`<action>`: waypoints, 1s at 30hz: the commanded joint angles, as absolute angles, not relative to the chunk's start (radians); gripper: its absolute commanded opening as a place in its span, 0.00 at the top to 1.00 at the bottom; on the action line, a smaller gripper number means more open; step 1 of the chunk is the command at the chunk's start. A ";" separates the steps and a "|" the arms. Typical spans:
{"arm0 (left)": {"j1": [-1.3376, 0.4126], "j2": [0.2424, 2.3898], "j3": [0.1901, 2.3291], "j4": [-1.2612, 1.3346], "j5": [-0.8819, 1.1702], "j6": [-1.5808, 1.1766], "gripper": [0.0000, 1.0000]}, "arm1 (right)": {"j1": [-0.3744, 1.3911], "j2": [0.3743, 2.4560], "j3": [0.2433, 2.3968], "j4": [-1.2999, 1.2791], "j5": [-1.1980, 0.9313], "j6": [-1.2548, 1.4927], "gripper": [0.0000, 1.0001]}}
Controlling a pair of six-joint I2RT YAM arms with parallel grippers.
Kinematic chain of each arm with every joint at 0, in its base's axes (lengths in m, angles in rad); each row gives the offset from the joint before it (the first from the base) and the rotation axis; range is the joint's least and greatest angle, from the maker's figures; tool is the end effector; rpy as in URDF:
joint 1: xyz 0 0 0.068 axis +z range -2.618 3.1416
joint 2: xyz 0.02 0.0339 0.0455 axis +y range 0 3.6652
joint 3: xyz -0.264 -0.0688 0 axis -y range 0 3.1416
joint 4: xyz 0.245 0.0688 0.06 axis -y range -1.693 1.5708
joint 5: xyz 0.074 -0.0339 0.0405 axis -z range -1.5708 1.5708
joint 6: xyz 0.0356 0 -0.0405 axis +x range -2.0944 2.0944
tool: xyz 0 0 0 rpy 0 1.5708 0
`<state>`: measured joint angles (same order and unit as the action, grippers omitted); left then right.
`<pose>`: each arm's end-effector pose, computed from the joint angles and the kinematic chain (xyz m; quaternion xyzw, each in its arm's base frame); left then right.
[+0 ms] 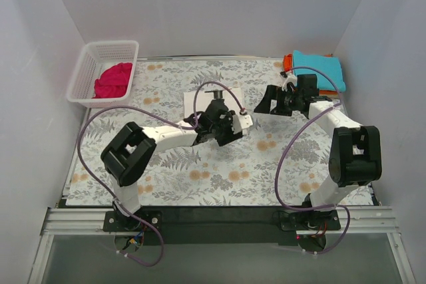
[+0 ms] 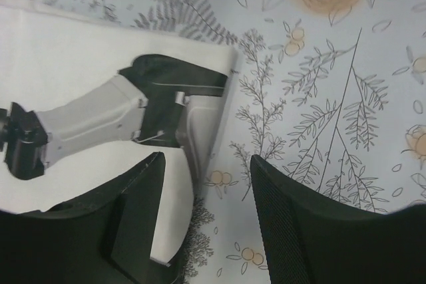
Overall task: Fold and stack the t-shirts
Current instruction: Fold the tshirt
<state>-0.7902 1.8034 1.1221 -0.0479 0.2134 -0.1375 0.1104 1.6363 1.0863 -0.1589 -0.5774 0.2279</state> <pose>0.2691 -0.2825 0.1902 0.3322 0.8457 -0.2687 0.3198 0.3520 0.0586 0.2324 -0.0676 0.8764 0.3224 0.3512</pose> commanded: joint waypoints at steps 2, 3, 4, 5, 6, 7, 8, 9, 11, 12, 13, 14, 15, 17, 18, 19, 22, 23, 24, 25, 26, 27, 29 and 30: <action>-0.865 1.868 1.114 0.063 0.014 0.023 0.49 | 0.080 1.614 1.051 -0.167 -0.551 0.215 0.10; -0.870 1.902 1.136 0.066 0.012 0.017 0.50 | 0.075 1.615 1.046 -0.154 -0.564 0.224 0.10; -0.871 1.916 1.150 0.067 -0.015 0.012 0.50 | 0.068 1.618 1.040 -0.147 -0.572 0.232 0.10; -0.877 1.930 1.161 0.069 -0.026 0.011 0.50 | 0.064 1.621 1.032 -0.143 -0.577 0.235 0.10; -0.879 1.943 1.169 0.074 -0.035 0.021 0.51 | 0.060 1.623 1.029 -0.134 -0.589 0.238 0.10; -0.884 1.956 1.173 0.080 -0.037 0.029 0.51 | 0.055 1.624 1.026 -0.130 -0.597 0.242 0.10; -0.884 1.962 1.172 0.098 -0.035 0.041 0.52 | 0.054 1.628 1.022 -0.124 -0.601 0.248 0.10; -0.885 1.968 1.169 0.107 -0.037 0.064 0.53 | 0.052 1.629 1.019 -0.120 -0.609 0.252 0.10; -0.885 1.989 1.170 0.114 -0.037 0.089 0.57 | 0.048 1.634 1.011 -0.112 -0.618 0.264 0.10; -0.885 1.994 1.170 0.114 -0.031 0.092 0.59 | 0.043 1.635 1.008 -0.109 -0.626 0.268 0.10; -0.885 1.993 1.169 0.112 -0.025 0.097 0.63 | 0.035 1.637 1.005 -0.101 -0.630 0.273 0.10; -0.885 1.991 1.169 0.104 -0.002 0.100 0.64 | 0.031 1.641 1.002 -0.098 -0.635 0.293 0.09; -0.885 1.988 1.166 0.097 0.000 0.098 0.66 | 0.026 1.643 0.994 -0.092 -0.644 0.301 0.09; -0.885 1.988 1.167 0.086 0.057 0.077 0.75 | 0.017 1.649 0.980 -0.063 -0.658 0.325 0.07; -0.885 1.990 1.180 0.078 0.061 0.066 0.80 | 0.017 1.652 0.965 -0.052 -0.664 0.354 0.04; -0.885 1.996 1.184 0.078 0.063 0.054 0.85 | 0.017 1.655 0.960 -0.042 -0.667 0.368 0.02; -0.881 2.003 1.207 0.063 0.097 0.008 0.97 | 0.017 1.686 0.937 0.038 -0.696 0.431 0.02; -0.876 2.003 1.215 0.063 0.106 -0.029 0.99 | 0.017 1.707 0.936 0.067 -0.701 0.448 0.02; -0.871 2.002 1.223 0.057 0.120 -0.061 1.00 | 0.017 1.719 0.936 0.084 -0.710 0.462 0.02; -0.870 1.997 1.241 0.052 0.142 -0.083 1.00 | 0.017 1.730 0.933 0.103 -0.713 0.495 0.02; -0.859 1.994 1.249 0.049 0.156 -0.100 1.00 | 0.017 1.752 0.930 0.124 -0.716 0.512 0.02; -0.854 1.993 1.258 0.048 0.166 -0.127 1.00 | 0.017 1.762 0.930 0.161 -0.713 0.528 0.02; -0.838 1.996 1.290 0.028 0.205 -0.152 1.00 | 0.021 1.793 0.916 0.221 -0.722 0.593 0.02; -0.831 1.996 1.299 0.025 0.216 -0.173 1.00 | 0.023 1.801 0.910 0.280 -0.727 0.621 0.02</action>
<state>-0.8505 2.0094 1.2407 0.0437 0.1291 -0.0872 0.0208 1.7805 0.9283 0.0998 -0.6899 0.5076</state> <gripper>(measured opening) 0.046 0.985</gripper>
